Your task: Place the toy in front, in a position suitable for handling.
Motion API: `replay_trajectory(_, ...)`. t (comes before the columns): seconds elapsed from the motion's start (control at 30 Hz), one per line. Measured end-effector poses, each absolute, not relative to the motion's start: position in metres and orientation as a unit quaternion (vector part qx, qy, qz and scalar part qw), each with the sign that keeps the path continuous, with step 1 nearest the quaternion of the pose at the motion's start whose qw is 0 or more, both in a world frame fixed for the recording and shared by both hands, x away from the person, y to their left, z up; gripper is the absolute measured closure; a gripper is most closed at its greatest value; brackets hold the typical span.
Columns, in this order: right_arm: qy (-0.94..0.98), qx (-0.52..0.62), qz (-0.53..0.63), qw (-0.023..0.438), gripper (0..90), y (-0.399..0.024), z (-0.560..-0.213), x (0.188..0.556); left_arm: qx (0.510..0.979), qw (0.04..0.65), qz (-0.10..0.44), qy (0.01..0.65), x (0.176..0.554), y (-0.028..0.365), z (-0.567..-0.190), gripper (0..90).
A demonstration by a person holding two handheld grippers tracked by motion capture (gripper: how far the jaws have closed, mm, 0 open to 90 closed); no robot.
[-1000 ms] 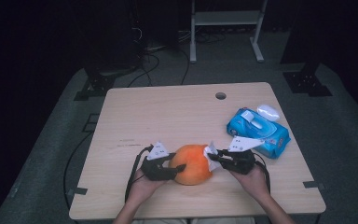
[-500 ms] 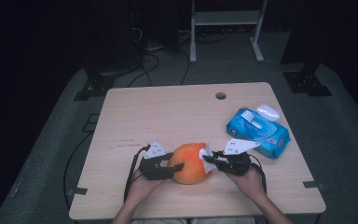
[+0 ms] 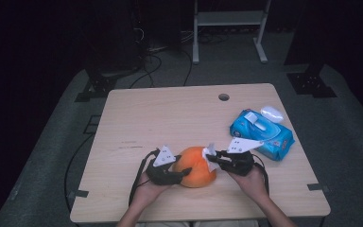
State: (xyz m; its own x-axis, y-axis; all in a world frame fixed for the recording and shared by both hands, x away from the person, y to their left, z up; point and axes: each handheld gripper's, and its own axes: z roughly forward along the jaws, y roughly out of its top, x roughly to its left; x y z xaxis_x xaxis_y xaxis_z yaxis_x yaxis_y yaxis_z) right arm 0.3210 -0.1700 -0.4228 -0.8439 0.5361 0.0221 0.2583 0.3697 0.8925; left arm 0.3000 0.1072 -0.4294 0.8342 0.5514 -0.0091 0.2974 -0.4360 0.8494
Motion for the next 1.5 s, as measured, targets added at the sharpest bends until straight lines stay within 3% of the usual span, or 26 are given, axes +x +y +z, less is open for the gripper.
replay_trajectory(0.1, 0.814, 0.260, 0.505, 0.122, 78.1, -0.176, -0.427, 0.326, 0.827, 0.481, 0.119, 0.265, 0.304, 0.110, -0.429, 33.2)
replay_trajectory(0.4, 0.830, 0.187, 0.502, 0.158, 78.0, -0.144, -0.415, 0.299, 0.833, 0.474, 0.134, 0.253, 0.301, 0.103, -0.429, 36.2)
replay_trajectory(0.47, 0.835, 0.182, 0.492, 0.169, 78.0, -0.139, -0.414, 0.297, 0.829, 0.480, 0.131, 0.256, 0.302, 0.108, -0.429, 32.3)
replay_trajectory(0.57, 0.828, 0.204, 0.501, 0.150, 78.0, -0.150, -0.418, 0.307, 0.820, 0.487, 0.131, 0.270, 0.304, 0.113, -0.430, 19.2)
replay_trajectory(0.67, 0.822, 0.220, 0.508, 0.137, 78.0, -0.159, -0.422, 0.313, 0.825, 0.482, 0.110, 0.274, 0.309, 0.111, -0.437, 15.5)
replay_trajectory(0.7, 0.818, 0.226, 0.511, 0.133, 78.0, -0.163, -0.423, 0.317, 0.825, 0.483, 0.103, 0.275, 0.310, 0.110, -0.439, 16.1)
replay_trajectory(0.8, 0.814, 0.242, 0.513, 0.129, 78.0, -0.168, -0.424, 0.323, 0.828, 0.483, 0.116, 0.259, 0.306, 0.109, -0.436, 32.8)
replay_trajectory(0.9, 0.813, 0.240, 0.512, 0.140, 77.9, -0.165, -0.420, 0.318, 0.836, 0.469, 0.138, 0.249, 0.300, 0.103, -0.431, 40.4)
replay_trajectory(1.17, 0.827, 0.166, 0.516, 0.151, 77.9, -0.124, -0.407, 0.291, 0.850, 0.439, 0.187, 0.222, 0.284, 0.086, -0.423, 43.7)
replay_trajectory(1.5, 0.807, 0.238, 0.517, 0.158, 78.0, -0.155, -0.405, 0.310, 0.853, 0.438, 0.197, 0.203, 0.279, 0.080, -0.421, 42.9)
